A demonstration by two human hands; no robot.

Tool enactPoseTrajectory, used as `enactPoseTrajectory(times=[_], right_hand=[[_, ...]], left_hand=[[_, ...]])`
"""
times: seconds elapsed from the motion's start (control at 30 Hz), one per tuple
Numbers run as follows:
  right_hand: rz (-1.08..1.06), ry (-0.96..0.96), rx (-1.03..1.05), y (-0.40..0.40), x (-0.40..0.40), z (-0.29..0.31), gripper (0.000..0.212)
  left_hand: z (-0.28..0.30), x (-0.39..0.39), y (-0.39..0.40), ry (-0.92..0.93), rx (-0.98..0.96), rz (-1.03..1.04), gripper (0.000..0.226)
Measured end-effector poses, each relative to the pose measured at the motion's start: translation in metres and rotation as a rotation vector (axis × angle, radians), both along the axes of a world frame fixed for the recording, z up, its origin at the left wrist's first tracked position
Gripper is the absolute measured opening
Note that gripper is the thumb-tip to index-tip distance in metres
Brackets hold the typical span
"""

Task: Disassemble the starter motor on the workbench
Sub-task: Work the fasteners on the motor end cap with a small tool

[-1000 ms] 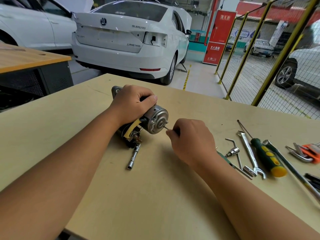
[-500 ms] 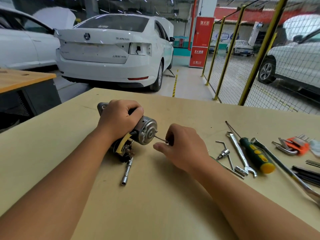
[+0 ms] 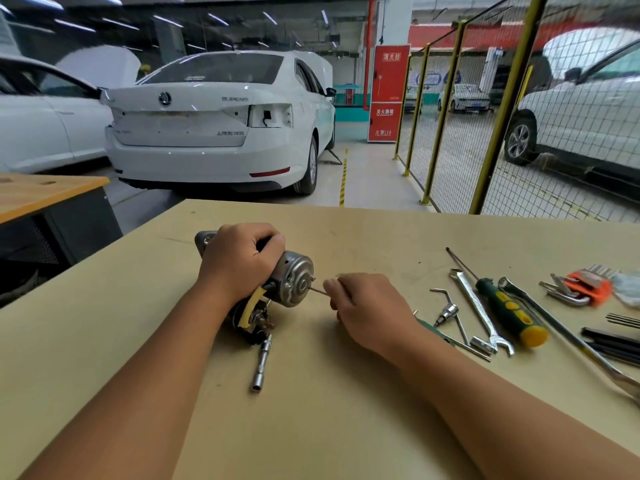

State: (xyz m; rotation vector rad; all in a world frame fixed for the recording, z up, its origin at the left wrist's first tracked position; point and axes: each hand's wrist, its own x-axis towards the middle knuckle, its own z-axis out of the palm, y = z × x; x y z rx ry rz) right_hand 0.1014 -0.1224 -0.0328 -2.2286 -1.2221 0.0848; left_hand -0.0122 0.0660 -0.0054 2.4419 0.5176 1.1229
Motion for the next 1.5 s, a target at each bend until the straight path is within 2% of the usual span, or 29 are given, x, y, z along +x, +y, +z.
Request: enactPoseTrajectory(times=[0.13,0.2,0.3,0.37,0.53,0.63,0.73,0.8,0.9,1.0,1.13,1.27,1.37,1.5], right_hand=[[0.021,0.078,0.161,0.001,0.003,0.000,0.018],[0.047,0.119,0.200,-0.001,0.003,-0.002,0.026],[0.025,0.053,0.075,0.003,0.002,-0.007,0.032],[-0.004,0.056,0.079,0.007,0.004,-0.010,0.038],[-0.029,0.048,0.176,0.010,0.007,-0.014,0.012],[-0.050,0.083,0.228,0.010,0.006,-0.013,0.024],[-0.059,0.009,0.135,0.014,0.003,-0.016,0.042],[-0.072,-0.018,0.122,0.016,0.002,-0.017,0.037],[-0.079,0.033,0.217,0.011,0.006,-0.015,0.022],[-0.064,0.046,0.232,0.009,0.006,-0.013,0.023],[-0.033,0.022,0.153,0.013,0.004,-0.013,0.037],[-0.081,-0.001,0.242,0.010,0.007,-0.014,0.015],[-0.056,0.039,0.242,0.008,0.006,-0.014,0.018],[-0.027,-0.047,0.158,0.013,0.004,-0.014,0.029]], left_hand=[[0.000,0.001,0.001,-0.006,0.006,0.000,0.031],[-0.001,0.002,0.003,-0.006,0.012,0.004,0.030],[-0.003,0.005,0.006,-0.001,0.021,0.016,0.031],[-0.003,0.006,0.007,0.008,0.028,0.020,0.030],[-0.003,0.006,0.011,0.026,0.052,-0.004,0.031],[-0.003,0.006,0.013,0.020,0.062,-0.020,0.034],[-0.004,0.006,0.013,0.012,0.059,-0.031,0.039],[-0.003,0.005,0.013,0.006,0.054,-0.035,0.038],[-0.003,0.004,0.012,0.016,0.053,-0.030,0.036],[-0.002,0.004,0.010,0.018,0.047,-0.030,0.038],[0.000,0.002,0.009,0.016,0.051,-0.044,0.040],[0.001,0.002,0.009,0.015,0.058,-0.046,0.041],[0.000,0.002,0.009,0.009,0.060,-0.051,0.041],[0.000,0.001,0.008,0.009,0.054,-0.053,0.041]])
